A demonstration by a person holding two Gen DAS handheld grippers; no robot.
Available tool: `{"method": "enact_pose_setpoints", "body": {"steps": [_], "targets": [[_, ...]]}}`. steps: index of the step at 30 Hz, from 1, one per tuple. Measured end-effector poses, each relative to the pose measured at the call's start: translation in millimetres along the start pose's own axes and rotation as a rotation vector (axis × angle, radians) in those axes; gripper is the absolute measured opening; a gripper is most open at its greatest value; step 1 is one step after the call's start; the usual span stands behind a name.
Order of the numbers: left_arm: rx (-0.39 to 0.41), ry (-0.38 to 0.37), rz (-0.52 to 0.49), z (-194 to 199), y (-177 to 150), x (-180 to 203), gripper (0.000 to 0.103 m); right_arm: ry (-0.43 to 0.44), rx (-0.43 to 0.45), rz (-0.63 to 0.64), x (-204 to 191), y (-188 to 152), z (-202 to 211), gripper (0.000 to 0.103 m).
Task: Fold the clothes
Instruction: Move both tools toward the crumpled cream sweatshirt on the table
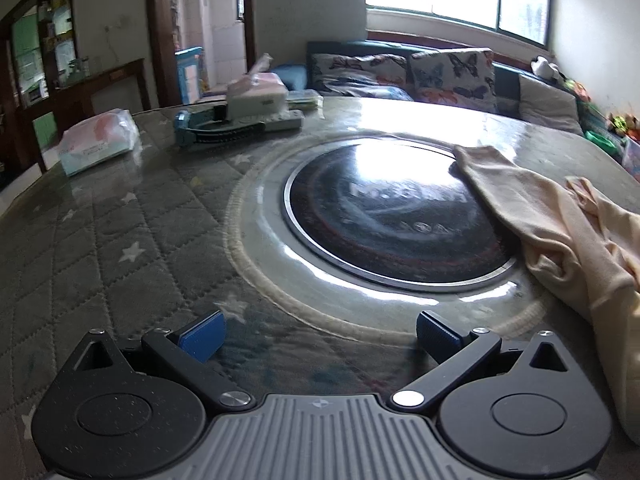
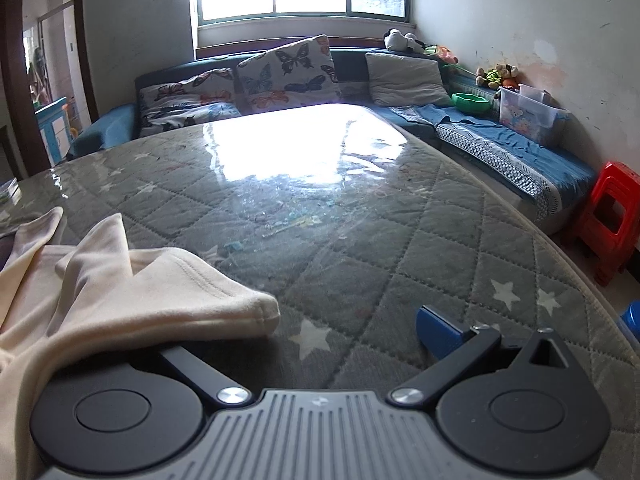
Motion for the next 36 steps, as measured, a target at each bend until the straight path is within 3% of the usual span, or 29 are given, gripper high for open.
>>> {"method": "enact_pose_setpoints", "body": {"steps": [13,22,36], "targets": [[0.018,-0.106,-0.096,30.6,13.2,63.6,0.103,0.039,-0.019,-0.069,5.6,-14.1,11.6,0.103],[0.018,-0.149,-0.119,45.4,18.2,93.2,0.103,0.047,-0.005,-0.040,-3.8,-58.5,34.7,0.103],[-0.012,-0.166,-0.149,59.8,11.7,120.5,0.103,0.182,-0.008,0.032,-31.9,-97.7,82.3,0.103]]}}
Point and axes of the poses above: each gripper's, at about its wrist camera, not at the fingertips, and z roughly against the way its jaws point, x to its right, y to its top, the point moved 5 cm from there along -z, roughly the way its jaws point, and after that the axes turned 14 degrees about -z, right-handed, at the moved point
